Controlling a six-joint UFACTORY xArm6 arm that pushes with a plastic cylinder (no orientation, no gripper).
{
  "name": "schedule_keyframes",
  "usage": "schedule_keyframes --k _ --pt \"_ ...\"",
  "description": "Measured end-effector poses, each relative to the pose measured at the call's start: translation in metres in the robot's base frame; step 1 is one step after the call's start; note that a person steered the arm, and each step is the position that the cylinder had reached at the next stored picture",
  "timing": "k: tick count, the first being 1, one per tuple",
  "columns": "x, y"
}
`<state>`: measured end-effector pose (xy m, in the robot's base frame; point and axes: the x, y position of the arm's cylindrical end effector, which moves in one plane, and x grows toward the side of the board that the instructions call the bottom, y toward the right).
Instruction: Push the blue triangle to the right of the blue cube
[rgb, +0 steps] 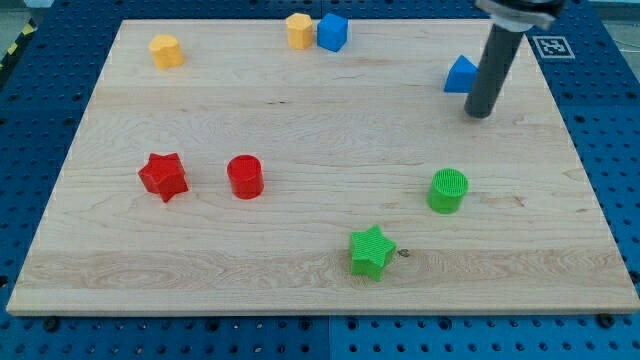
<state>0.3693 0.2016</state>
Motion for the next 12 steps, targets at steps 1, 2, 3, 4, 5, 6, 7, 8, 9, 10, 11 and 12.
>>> schedule_keyframes --k 1,2,3,4,5,6,7,8,9,10,11,12 --pt "-0.021 -0.035" --pt "-0.044 -0.094" --pt "-0.055 -0.107" --pt "-0.012 -0.073" --pt "-0.009 -0.031" --pt "-0.058 -0.029" --pt "-0.108 -0.054" --pt "-0.102 -0.051" --pt "-0.073 -0.014" --pt "-0.055 0.033" --pt "-0.073 0.058" --pt "-0.102 0.03"
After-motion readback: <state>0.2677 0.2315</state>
